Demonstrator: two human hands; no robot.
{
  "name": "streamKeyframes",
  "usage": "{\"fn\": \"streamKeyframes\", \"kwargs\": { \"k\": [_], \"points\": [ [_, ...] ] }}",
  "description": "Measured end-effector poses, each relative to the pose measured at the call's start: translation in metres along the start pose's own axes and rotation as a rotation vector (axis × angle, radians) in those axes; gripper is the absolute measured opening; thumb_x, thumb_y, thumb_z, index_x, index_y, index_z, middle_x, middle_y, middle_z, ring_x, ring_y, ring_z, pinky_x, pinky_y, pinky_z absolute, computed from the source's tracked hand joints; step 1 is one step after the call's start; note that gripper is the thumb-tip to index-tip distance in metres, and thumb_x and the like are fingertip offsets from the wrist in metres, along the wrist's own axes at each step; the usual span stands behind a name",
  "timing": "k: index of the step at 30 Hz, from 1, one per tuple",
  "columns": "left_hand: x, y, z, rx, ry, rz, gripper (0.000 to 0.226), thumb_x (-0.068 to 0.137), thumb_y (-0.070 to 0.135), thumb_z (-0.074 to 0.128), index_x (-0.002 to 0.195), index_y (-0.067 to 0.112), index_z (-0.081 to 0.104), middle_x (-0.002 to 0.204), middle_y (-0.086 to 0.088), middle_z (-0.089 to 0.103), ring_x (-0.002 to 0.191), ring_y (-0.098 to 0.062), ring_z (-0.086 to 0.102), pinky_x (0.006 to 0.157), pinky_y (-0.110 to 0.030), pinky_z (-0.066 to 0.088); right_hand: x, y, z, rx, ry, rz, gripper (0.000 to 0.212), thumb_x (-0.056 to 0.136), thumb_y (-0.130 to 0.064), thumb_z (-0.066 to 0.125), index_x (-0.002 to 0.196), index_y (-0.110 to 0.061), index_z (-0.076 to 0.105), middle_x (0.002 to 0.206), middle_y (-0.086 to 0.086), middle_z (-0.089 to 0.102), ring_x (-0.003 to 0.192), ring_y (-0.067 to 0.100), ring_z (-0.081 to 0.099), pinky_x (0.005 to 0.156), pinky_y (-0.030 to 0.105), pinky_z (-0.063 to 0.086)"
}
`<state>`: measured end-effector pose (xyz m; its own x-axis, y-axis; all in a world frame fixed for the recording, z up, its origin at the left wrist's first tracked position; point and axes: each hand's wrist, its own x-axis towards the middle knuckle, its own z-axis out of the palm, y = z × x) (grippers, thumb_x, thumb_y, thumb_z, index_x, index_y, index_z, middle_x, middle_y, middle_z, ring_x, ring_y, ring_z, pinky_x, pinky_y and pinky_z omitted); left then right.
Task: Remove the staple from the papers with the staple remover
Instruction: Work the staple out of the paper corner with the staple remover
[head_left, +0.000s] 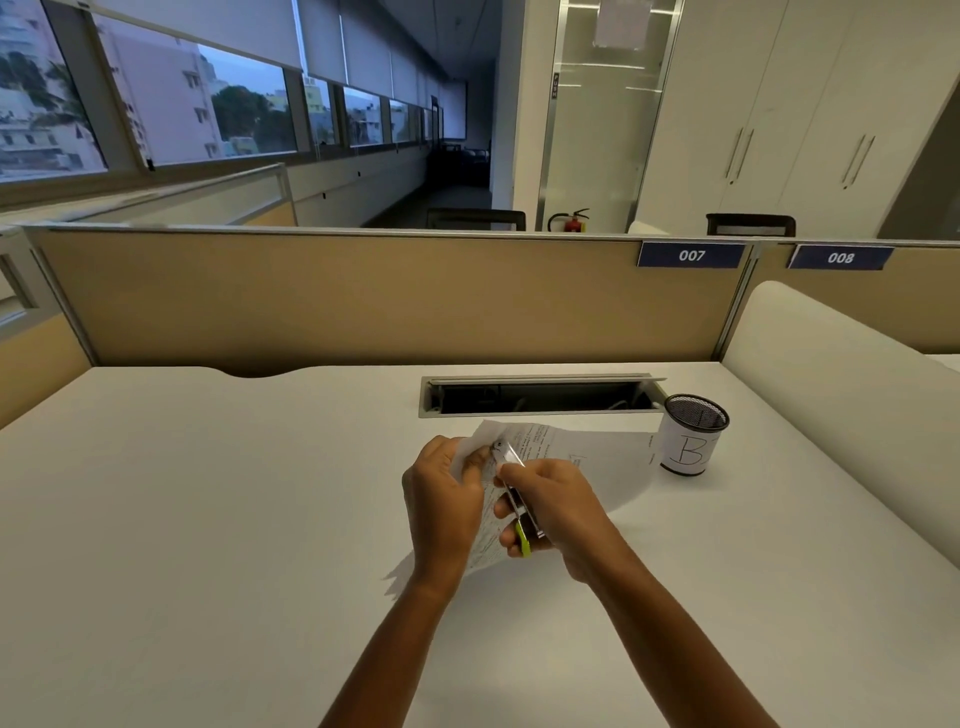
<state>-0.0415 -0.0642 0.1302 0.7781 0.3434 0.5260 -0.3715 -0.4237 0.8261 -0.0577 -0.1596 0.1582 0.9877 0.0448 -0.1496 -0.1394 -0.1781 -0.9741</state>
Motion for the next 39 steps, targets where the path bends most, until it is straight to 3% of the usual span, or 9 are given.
{"fn": "streamKeyframes", "kwargs": {
  "k": [4,8,10,15,18,24,29,34,39],
  "points": [
    [-0.010,0.008,0.008,-0.026,-0.026,0.126,0.019,0.076,0.016,0.062,0.084,0.000,0.067,0.077,-0.014,0.068,0.071,-0.009,0.060,0.063,-0.008,0.049,0.010,0.005,-0.021,-0.118,0.247,-0.091,0.023,0.094,-0.024,0.042,0.086,-0.005,0.054,0.067,0.006,0.059,0.047,0.014,0.057,0.046,0.022,0.049],
    [0.001,0.007,0.006,-0.166,0.006,-0.244,0.021,0.082,0.021,0.060,0.092,0.003,0.064,0.086,-0.011,0.066,0.078,-0.027,0.065,0.061,-0.024,0.056,0.005,-0.004,-0.030,-0.043,0.129,-0.101,0.015,0.093,-0.020,0.044,0.085,-0.011,0.053,0.063,0.005,0.058,0.036,0.007,0.056,0.040,0.018,0.049],
    [0.005,0.006,0.002,-0.236,-0.038,-0.361,0.011,0.084,0.022,0.057,0.088,0.014,0.063,0.085,-0.006,0.065,0.072,-0.024,0.064,0.053,-0.016,0.052,0.000,-0.006,-0.025,-0.053,0.036,-0.074,0.016,0.093,-0.021,0.044,0.083,-0.014,0.055,0.065,0.005,0.060,0.036,0.006,0.057,0.041,0.018,0.050],
    [0.005,0.010,-0.006,-0.511,-0.206,-0.612,0.009,0.085,0.020,0.054,0.084,0.029,0.056,0.085,0.003,0.063,0.076,-0.019,0.062,0.066,-0.030,0.052,-0.010,-0.009,-0.017,0.057,-0.185,0.022,0.020,0.094,-0.025,0.044,0.088,-0.013,0.058,0.064,0.002,0.065,0.042,0.009,0.061,0.046,0.021,0.054],
    [0.005,0.012,-0.010,-0.611,-0.267,-0.704,0.015,0.086,0.019,0.053,0.101,0.020,0.055,0.092,-0.001,0.063,0.080,-0.022,0.061,0.069,-0.033,0.052,-0.011,-0.010,-0.017,0.003,-0.154,-0.016,0.016,0.094,-0.026,0.045,0.091,-0.014,0.055,0.065,0.000,0.066,0.042,0.008,0.062,0.045,0.019,0.053],
    [0.004,0.015,-0.014,-0.743,-0.302,-0.842,0.017,0.085,0.017,0.054,0.101,0.018,0.055,0.090,-0.004,0.063,0.083,-0.026,0.059,0.076,-0.044,0.050,-0.008,-0.009,-0.020,-0.204,-0.050,-0.117,0.007,0.090,-0.027,0.050,0.093,-0.022,0.049,0.086,0.004,0.067,0.064,0.013,0.063,0.057,0.023,0.053],
    [0.004,0.019,-0.016,-0.697,-0.327,-0.844,0.013,0.083,0.028,0.054,0.096,0.024,0.058,0.100,-0.008,0.064,0.087,-0.032,0.059,0.087,-0.051,0.048,-0.011,-0.018,-0.029,-0.199,-0.121,-0.090,0.014,0.089,-0.027,0.053,0.097,-0.016,0.050,0.084,0.003,0.068,0.051,0.010,0.063,0.044,0.015,0.049],
    [0.003,0.025,-0.020,-0.567,-0.368,-0.700,0.012,0.084,0.038,0.050,0.080,0.029,0.058,0.083,-0.003,0.064,0.078,-0.025,0.059,0.073,-0.039,0.051,-0.013,-0.026,-0.036,-0.220,-0.157,-0.110,0.007,0.087,-0.025,0.057,0.083,-0.019,0.054,0.073,-0.004,0.069,0.046,0.009,0.065,0.043,0.016,0.049],
    [0.001,0.033,-0.026,-0.549,-0.394,-0.569,0.010,0.086,0.023,0.051,0.081,0.029,0.057,0.082,-0.001,0.063,0.075,-0.021,0.059,0.066,-0.028,0.051,-0.013,-0.035,-0.042,-0.231,-0.156,-0.123,0.008,0.086,-0.023,0.058,0.081,-0.016,0.060,0.072,0.000,0.069,0.046,0.008,0.064,0.043,0.015,0.049]
  ]
}}
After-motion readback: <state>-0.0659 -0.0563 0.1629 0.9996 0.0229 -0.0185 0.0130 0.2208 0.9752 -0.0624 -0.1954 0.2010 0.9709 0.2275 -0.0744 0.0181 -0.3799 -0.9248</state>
